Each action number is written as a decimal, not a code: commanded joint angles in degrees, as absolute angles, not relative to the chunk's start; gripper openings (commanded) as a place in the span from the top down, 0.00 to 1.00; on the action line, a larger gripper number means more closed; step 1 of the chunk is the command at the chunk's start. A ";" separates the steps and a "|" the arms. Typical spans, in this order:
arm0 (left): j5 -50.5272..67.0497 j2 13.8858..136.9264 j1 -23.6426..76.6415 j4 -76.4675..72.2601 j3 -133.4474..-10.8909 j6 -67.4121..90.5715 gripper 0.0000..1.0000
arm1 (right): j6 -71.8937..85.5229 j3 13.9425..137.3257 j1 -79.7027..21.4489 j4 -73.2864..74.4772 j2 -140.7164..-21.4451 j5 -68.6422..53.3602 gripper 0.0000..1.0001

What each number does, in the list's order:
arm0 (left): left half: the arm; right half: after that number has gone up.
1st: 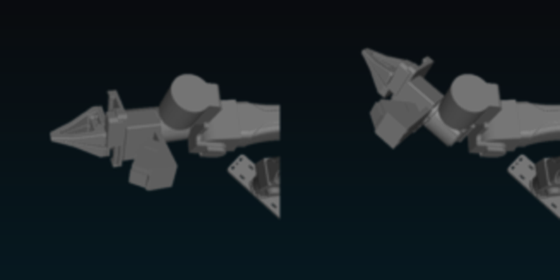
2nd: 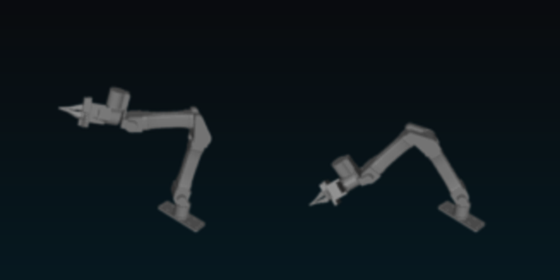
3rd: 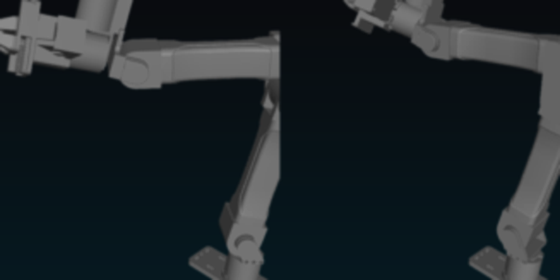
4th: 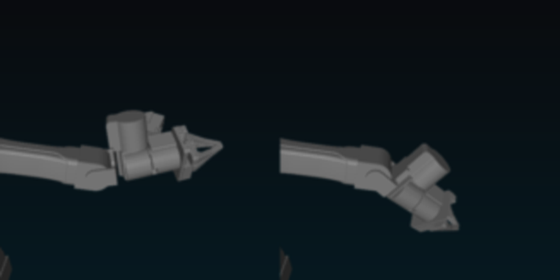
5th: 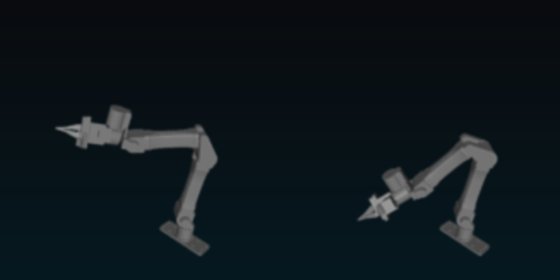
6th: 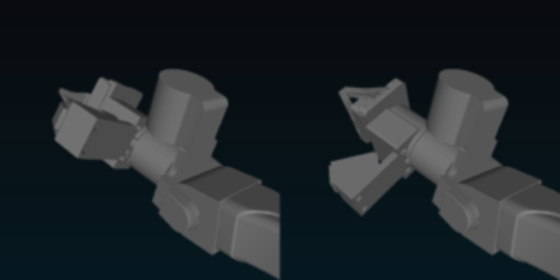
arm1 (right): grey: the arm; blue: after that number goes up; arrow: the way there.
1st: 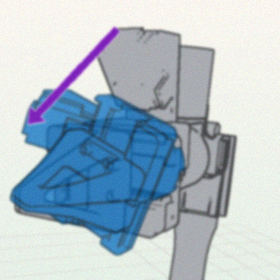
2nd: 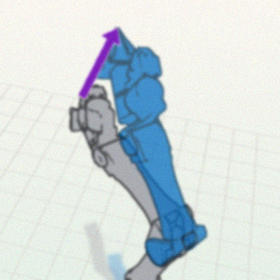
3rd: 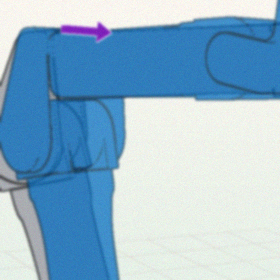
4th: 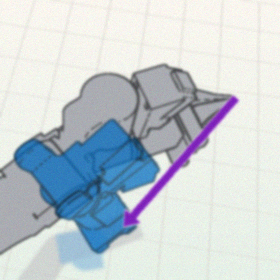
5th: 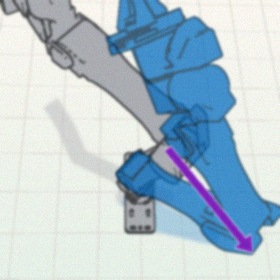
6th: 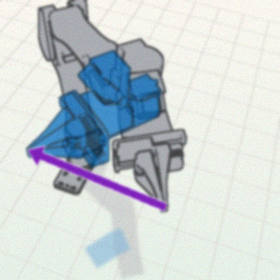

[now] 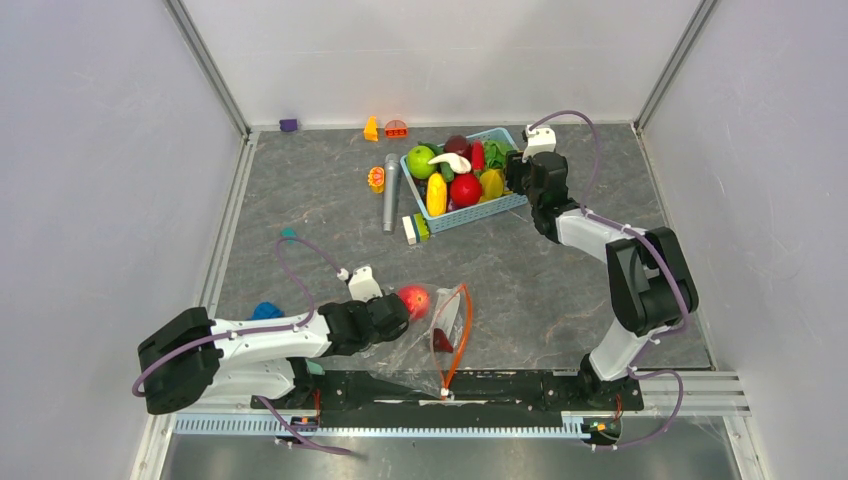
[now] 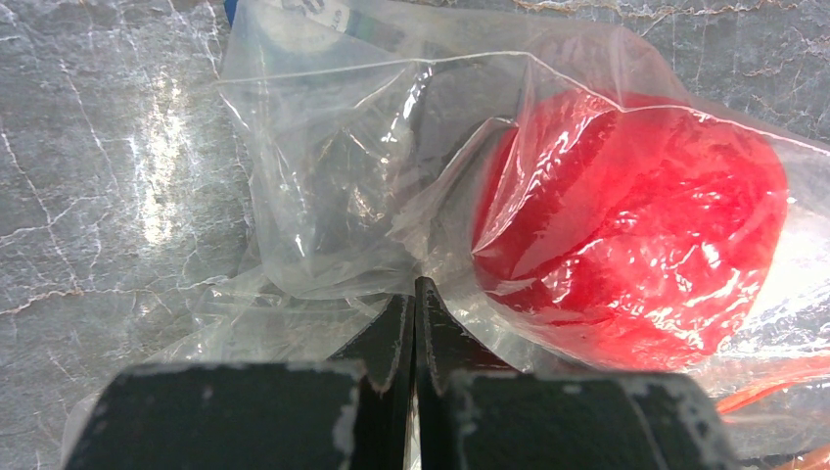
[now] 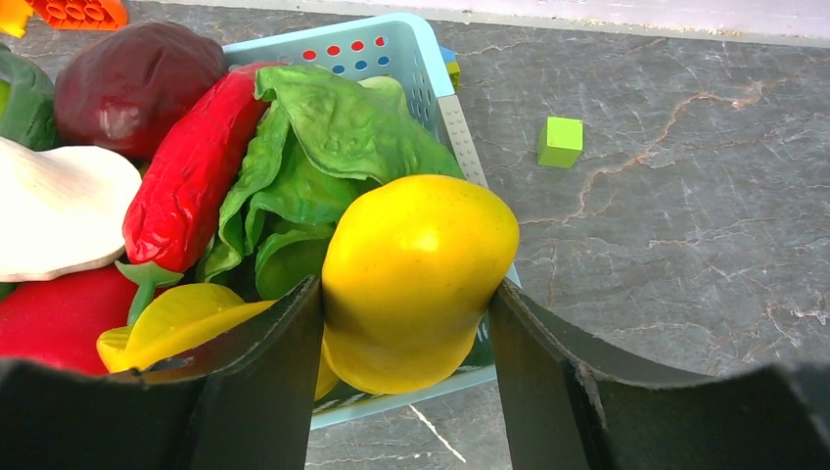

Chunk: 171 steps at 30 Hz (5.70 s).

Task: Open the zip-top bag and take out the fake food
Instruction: Place the fake fruit in the bin, then pick up the fake fruit from the zipper food storage bag.

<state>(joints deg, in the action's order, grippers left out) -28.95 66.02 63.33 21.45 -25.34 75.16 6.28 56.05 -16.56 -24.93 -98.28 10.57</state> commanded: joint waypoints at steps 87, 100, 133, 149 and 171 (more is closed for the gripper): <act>-31.04 66.06 63.11 24.35 -27.71 75.25 0.98 | 9.86 21.38 -71.73 -19.18 -64.62 3.99 0.12; -30.68 67.18 63.13 23.47 -28.02 74.68 0.98 | 8.74 22.93 -71.76 -25.02 -74.27 2.72 0.18; -29.88 69.05 63.16 21.36 -27.50 74.89 0.98 | 10.83 19.92 -71.64 -14.21 -62.47 5.19 0.42; -29.88 69.43 63.15 21.27 -27.89 74.75 0.98 | 5.13 28.61 -71.64 -15.50 -75.50 4.58 0.20; -29.79 69.22 63.13 21.45 -28.12 74.68 0.98 | 4.80 33.64 -71.72 -8.93 -80.47 0.85 0.51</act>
<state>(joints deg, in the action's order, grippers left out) -29.47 68.60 62.19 22.17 -27.16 75.13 5.50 31.00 -70.81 -11.90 -80.95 2.50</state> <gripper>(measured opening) 0.026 0.546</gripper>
